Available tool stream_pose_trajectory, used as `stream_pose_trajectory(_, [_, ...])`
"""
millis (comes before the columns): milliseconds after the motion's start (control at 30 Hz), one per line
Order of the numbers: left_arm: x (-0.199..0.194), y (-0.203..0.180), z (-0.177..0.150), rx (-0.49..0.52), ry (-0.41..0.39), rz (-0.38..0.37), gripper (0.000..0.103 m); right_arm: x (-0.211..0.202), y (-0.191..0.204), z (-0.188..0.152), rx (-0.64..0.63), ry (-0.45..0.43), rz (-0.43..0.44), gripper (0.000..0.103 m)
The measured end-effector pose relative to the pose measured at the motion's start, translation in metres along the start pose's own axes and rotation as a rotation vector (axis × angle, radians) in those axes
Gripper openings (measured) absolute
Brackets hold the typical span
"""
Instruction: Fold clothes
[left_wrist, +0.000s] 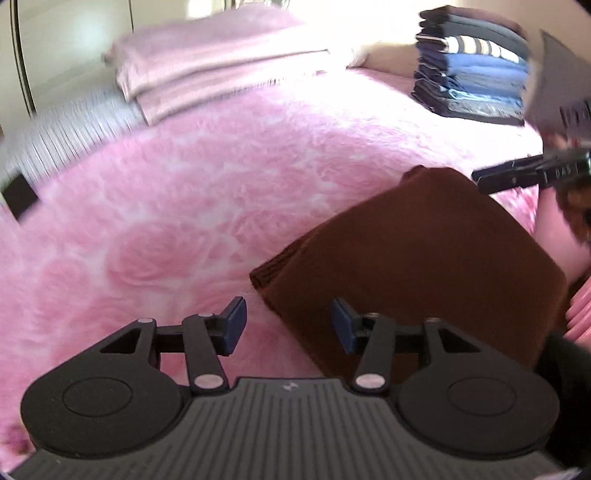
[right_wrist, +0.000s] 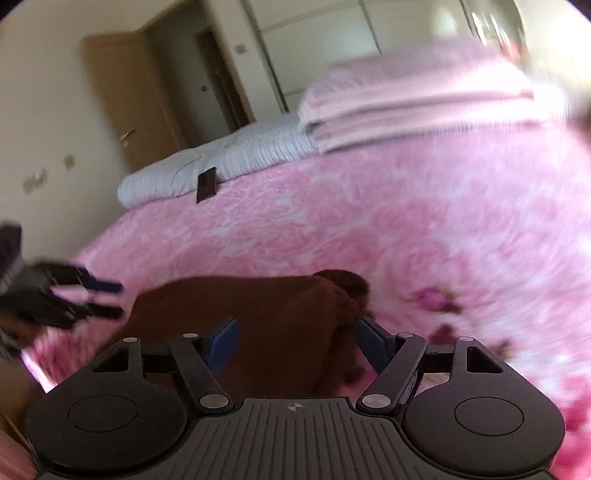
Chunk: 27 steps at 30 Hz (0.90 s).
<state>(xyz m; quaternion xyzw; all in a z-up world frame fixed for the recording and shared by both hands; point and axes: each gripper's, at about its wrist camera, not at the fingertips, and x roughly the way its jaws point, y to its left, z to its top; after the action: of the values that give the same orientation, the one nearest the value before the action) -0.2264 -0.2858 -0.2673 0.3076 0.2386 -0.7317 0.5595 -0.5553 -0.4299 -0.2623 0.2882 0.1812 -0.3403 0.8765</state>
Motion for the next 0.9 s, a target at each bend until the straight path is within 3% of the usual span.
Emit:
stream_pose_trajectory(33, [0.012, 0.004, 0.001, -0.013, 0.009, -0.015, 0.044, 0.006, -0.007, 0.004, 0.041, 0.006, 0.012, 0.073])
stream_pose_trajectory(67, [0.018, 0.007, 0.001, -0.023, 0.019, -0.028, 0.032, 0.012, -0.014, 0.008, 0.082, 0.011, 0.023, 0.073])
stream_pose_trajectory(100, [0.02, 0.005, -0.001, -0.023, 0.023, -0.041, 0.019, 0.016, -0.021, 0.012, 0.119, 0.014, 0.027, 0.059])
stream_pose_trajectory(133, [0.02, 0.003, -0.003, -0.004, 0.014, -0.043, 0.005, 0.017, -0.027, 0.011, 0.144, 0.021, 0.019, 0.023])
stream_pose_trajectory(167, [0.019, 0.0, -0.005, 0.022, 0.002, -0.041, 0.005, 0.011, -0.029, 0.011, 0.159, 0.035, 0.007, 0.013])
stream_pose_trajectory(267, [-0.005, -0.008, -0.009, 0.082, -0.078, -0.023, 0.004, -0.002, -0.025, 0.011, 0.125, 0.039, -0.002, 0.01])
stream_pose_trajectory(433, [-0.012, 0.005, 0.005, 0.054, -0.155, 0.017, 0.004, -0.029, -0.005, 0.039, -0.028, -0.069, 0.002, 0.005])
stream_pose_trajectory(533, [0.02, 0.017, 0.012, 0.011, -0.118, 0.026, 0.004, -0.014, -0.009, 0.052, -0.071, -0.101, -0.022, 0.005])
stream_pose_trajectory(633, [0.059, 0.021, 0.01, -0.01, -0.028, 0.016, 0.01, 0.028, -0.03, 0.049, -0.064, -0.034, -0.078, 0.005])
stream_pose_trajectory(733, [0.06, 0.021, 0.011, -0.025, -0.039, 0.02, 0.013, 0.045, -0.046, 0.037, -0.029, 0.034, -0.091, 0.005])
stream_pose_trajectory(900, [0.05, 0.022, 0.01, -0.009, -0.04, 0.028, 0.019, 0.025, -0.034, 0.035, -0.062, -0.003, -0.104, 0.006])
